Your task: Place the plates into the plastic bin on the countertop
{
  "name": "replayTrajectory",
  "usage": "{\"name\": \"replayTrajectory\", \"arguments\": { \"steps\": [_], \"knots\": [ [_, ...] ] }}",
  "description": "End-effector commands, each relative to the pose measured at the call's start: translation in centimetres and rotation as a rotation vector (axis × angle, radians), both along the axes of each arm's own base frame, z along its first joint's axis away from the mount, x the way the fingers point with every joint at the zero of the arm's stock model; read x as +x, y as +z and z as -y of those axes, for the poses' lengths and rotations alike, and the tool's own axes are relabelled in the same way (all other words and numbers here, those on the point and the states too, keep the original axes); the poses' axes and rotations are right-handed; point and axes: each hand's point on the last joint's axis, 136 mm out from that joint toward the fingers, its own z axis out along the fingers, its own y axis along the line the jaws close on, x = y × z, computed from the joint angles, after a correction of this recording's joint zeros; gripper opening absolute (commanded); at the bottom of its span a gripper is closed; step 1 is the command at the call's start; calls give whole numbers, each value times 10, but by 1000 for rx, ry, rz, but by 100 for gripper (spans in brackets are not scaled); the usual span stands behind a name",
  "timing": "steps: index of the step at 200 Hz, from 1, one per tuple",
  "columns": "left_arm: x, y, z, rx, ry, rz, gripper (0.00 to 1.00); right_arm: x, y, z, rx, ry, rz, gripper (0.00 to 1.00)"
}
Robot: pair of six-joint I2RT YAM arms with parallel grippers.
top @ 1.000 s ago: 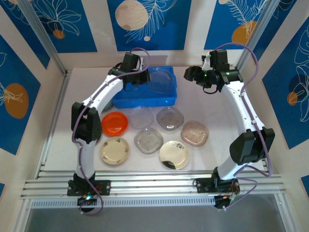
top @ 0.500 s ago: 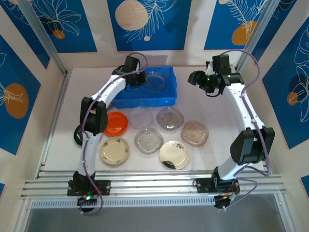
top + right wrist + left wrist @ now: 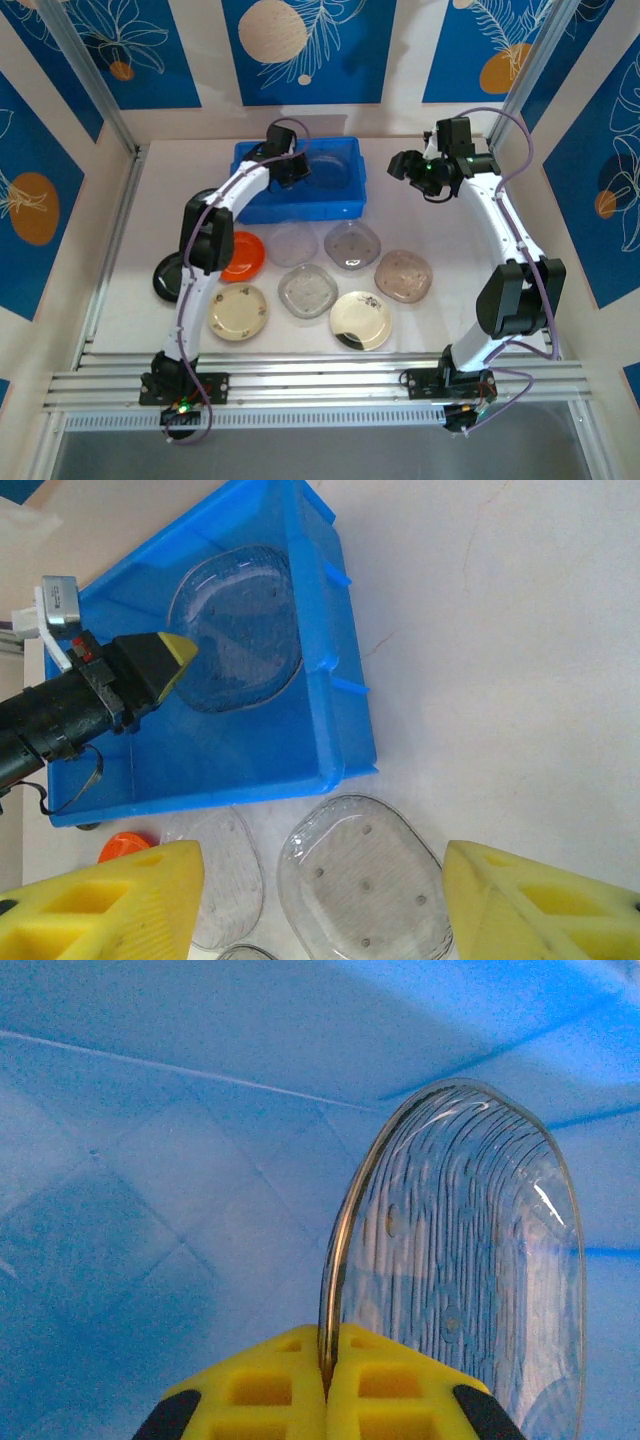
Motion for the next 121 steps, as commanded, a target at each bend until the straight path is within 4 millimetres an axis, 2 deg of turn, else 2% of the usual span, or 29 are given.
{"name": "replayTrajectory", "arguments": {
  "steps": [1,76,101,121],
  "knots": [
    [7,3,13,-36,8,27,0,-3,-5,-3,30,11,-20,65],
    [8,-14,30,-85,16,8,0,-14,-18,-13,54,31,-50,64],
    [6,-21,30,-75,19,-8,0,-17,-20,-14,48,35,-53,64],
    [4,-26,28,-61,21,-20,12,-18,-19,-13,44,35,-52,64]
  ]
}}
